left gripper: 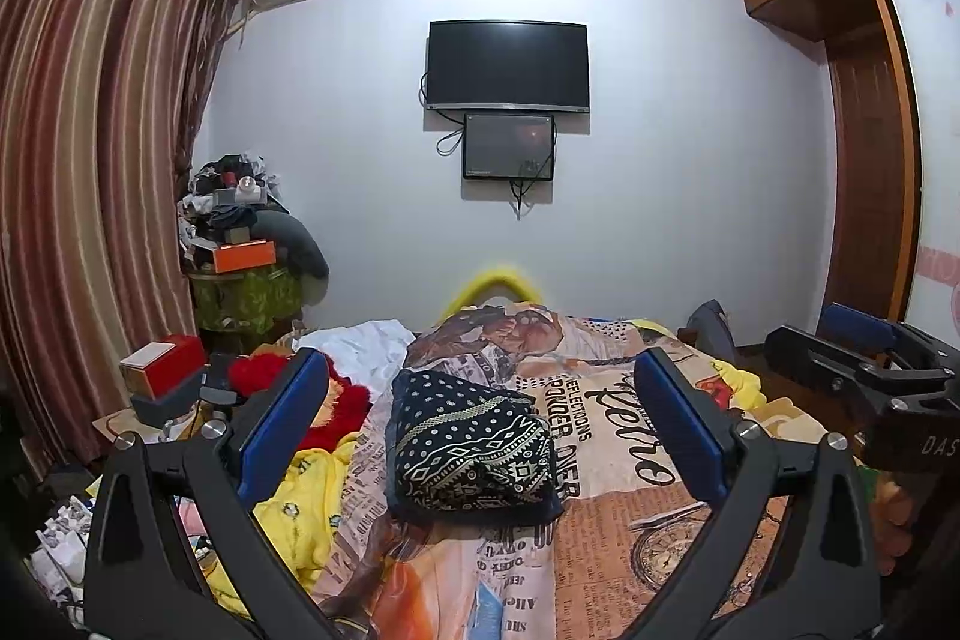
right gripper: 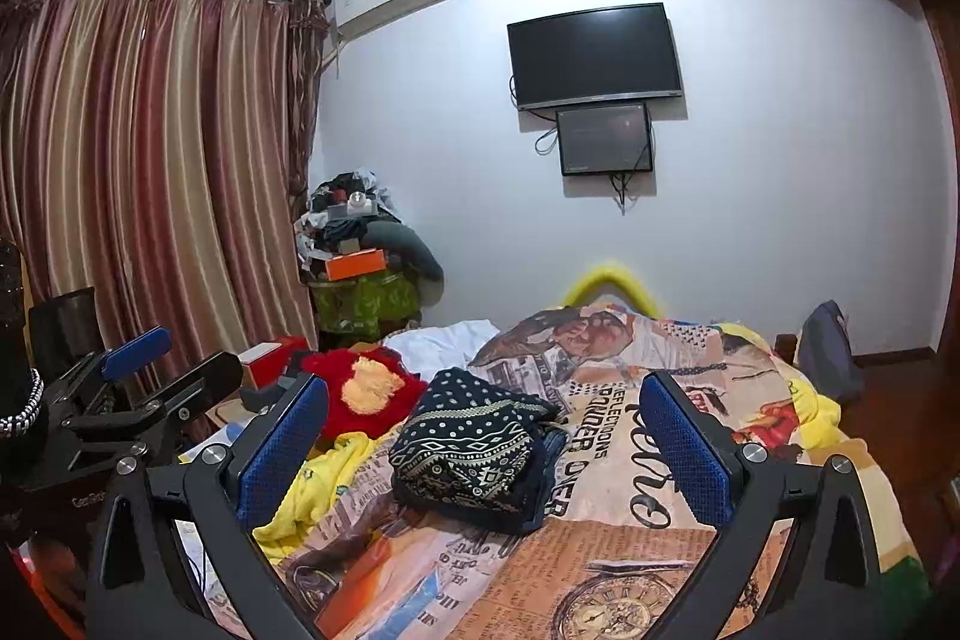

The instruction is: Fold large clothes

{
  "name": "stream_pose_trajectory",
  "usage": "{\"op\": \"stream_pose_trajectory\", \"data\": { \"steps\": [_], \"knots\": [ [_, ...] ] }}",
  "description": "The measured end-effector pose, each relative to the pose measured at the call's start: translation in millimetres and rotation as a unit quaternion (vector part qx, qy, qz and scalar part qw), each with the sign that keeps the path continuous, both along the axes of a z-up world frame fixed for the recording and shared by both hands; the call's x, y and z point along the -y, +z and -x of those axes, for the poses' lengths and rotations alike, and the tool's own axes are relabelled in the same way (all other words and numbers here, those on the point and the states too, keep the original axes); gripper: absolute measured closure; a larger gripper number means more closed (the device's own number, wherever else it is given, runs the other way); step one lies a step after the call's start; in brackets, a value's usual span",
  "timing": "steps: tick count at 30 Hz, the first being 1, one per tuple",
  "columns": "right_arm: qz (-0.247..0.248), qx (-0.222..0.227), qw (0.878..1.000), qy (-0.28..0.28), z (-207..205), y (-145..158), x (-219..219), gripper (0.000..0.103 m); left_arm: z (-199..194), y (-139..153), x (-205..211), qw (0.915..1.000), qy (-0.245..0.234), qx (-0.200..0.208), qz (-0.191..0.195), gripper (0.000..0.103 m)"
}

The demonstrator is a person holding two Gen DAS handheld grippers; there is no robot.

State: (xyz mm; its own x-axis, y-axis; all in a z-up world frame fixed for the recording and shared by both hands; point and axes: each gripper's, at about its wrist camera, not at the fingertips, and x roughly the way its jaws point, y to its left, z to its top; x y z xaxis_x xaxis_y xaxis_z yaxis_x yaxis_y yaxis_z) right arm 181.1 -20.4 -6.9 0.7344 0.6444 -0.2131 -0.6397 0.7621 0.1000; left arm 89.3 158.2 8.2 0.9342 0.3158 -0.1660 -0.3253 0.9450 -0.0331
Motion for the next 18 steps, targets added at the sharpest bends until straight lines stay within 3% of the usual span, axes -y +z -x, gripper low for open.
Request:
{"op": "stream_pose_trajectory", "data": {
  "steps": [18],
  "knots": [
    [0.006, 0.002, 1.0, -0.001, -2.9, -3.8, 5.8, 0.0, -1.6, 4.0, 2.1, 1.0, -0.007, 0.001, 0.003, 0.0]
  ]
}}
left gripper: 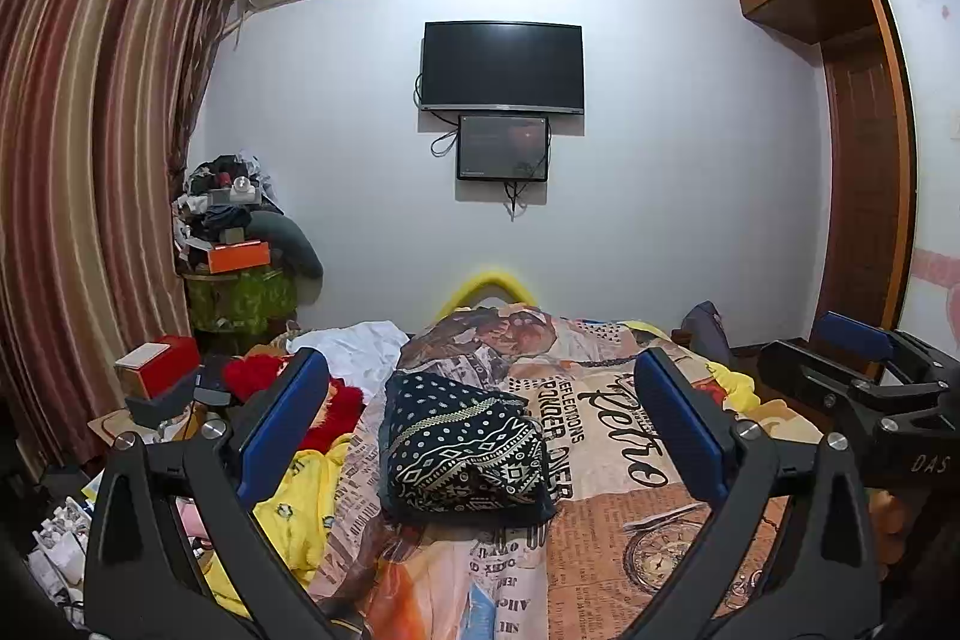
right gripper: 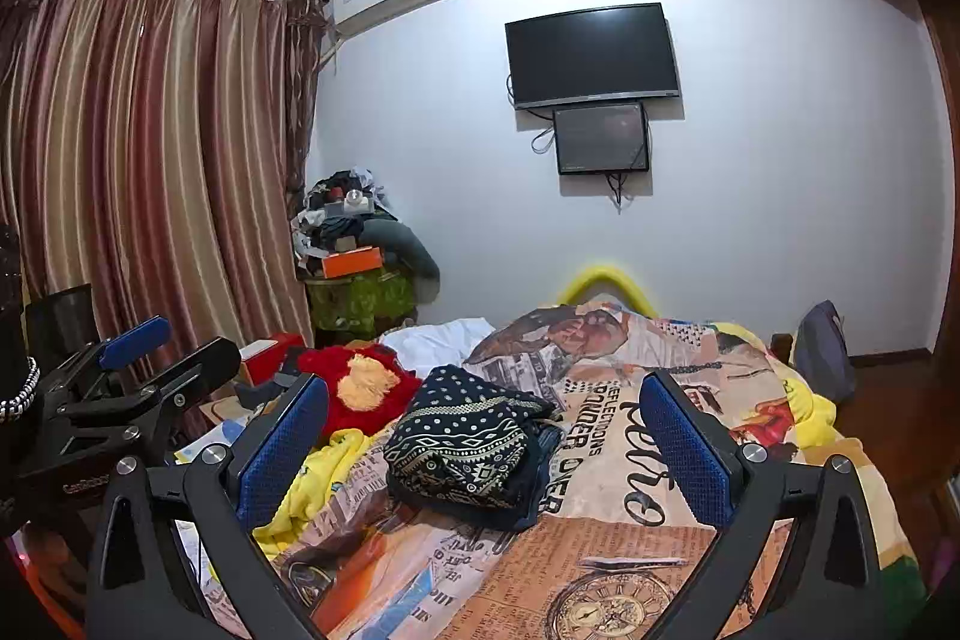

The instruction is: Fold large clothes

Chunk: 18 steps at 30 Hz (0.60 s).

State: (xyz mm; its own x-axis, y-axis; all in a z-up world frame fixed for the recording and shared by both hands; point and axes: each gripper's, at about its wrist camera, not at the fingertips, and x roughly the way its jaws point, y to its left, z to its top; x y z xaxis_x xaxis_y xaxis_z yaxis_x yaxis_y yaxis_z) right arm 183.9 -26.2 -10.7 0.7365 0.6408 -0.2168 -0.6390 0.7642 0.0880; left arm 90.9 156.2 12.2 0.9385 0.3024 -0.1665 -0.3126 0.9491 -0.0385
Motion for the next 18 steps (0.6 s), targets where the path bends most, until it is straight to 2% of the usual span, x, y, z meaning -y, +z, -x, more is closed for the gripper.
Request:
{"op": "stream_pose_trajectory", "data": {
  "steps": [18],
  "knots": [
    [0.001, 0.007, 1.0, -0.006, 1.9, 3.4, 2.2, 0.0, -0.7, 1.5, -4.0, 0.9998, -0.019, -0.004, 0.011, 0.0]
  ]
}}
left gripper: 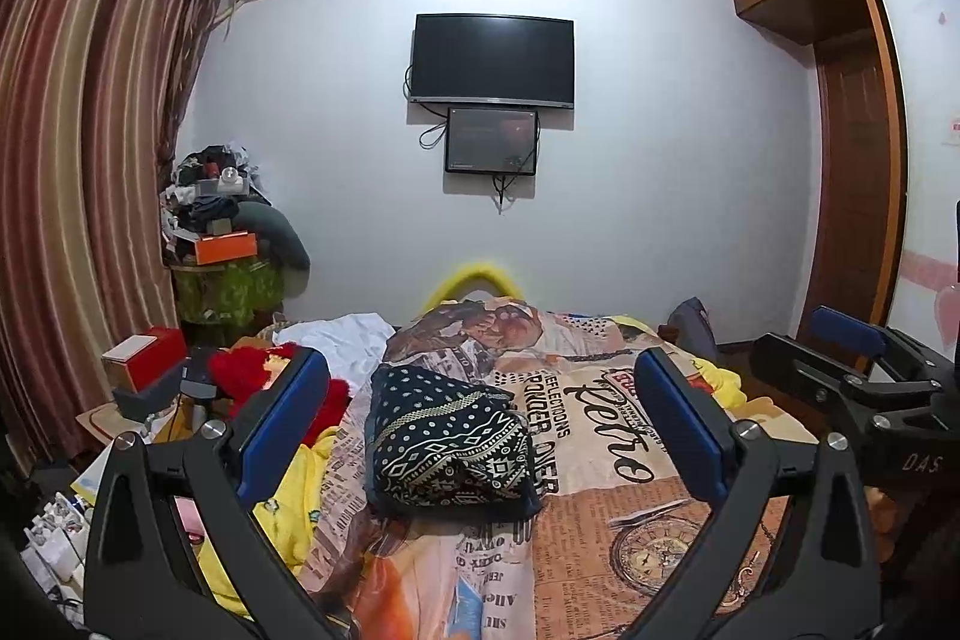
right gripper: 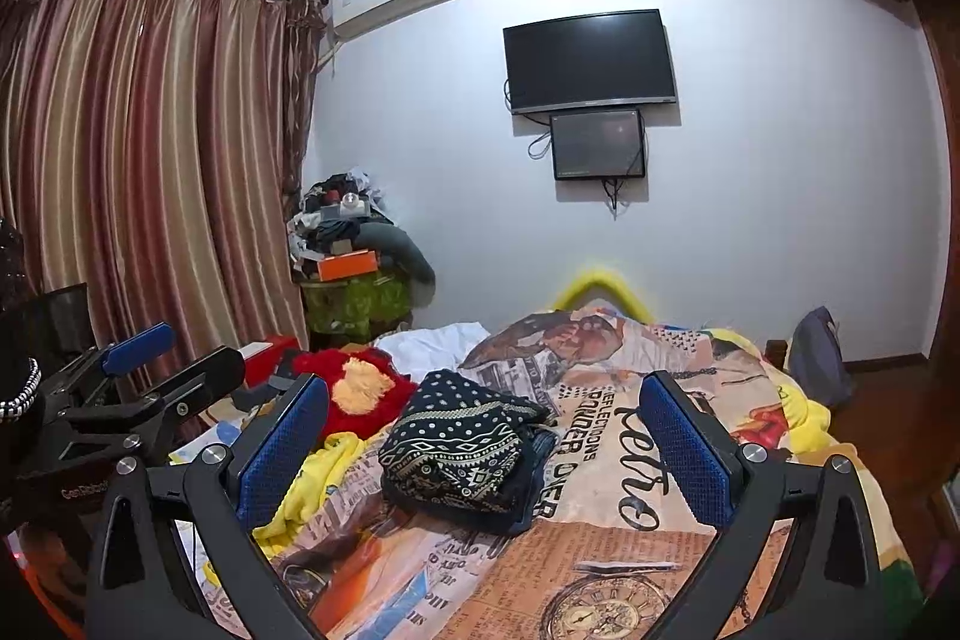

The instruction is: Fold large clothes

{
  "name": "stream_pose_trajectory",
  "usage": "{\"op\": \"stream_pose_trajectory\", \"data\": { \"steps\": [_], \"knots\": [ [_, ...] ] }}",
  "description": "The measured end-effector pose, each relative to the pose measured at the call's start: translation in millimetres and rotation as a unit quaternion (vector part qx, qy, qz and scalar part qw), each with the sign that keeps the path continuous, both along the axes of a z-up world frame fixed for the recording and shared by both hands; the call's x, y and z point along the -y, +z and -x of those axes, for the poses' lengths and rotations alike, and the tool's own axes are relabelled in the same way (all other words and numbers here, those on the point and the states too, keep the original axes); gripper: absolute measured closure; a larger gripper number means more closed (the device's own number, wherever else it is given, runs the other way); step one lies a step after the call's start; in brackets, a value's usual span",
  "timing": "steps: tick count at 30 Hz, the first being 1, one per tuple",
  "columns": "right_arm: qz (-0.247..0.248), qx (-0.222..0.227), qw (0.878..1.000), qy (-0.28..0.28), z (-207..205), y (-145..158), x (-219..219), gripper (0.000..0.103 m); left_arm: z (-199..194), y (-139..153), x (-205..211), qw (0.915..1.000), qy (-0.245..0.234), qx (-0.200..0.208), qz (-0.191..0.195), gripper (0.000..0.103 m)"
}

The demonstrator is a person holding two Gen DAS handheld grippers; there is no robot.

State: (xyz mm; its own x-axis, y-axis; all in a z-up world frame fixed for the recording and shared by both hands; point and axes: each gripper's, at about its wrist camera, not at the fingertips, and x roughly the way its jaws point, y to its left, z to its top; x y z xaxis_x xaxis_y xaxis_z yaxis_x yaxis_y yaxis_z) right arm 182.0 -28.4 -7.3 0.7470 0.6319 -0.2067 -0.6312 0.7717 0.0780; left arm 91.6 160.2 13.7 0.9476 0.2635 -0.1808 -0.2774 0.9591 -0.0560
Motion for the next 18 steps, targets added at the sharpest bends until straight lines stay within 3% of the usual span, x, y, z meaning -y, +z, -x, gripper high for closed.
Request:
{"op": "stream_pose_trajectory", "data": {
  "steps": [18],
  "knots": [
    [-0.002, -0.001, 1.0, -0.001, -2.0, 1.4, 1.2, 0.0, 1.4, -0.5, -1.4, 1.0, -0.006, -0.001, -0.006, 0.0]
  ]
}}
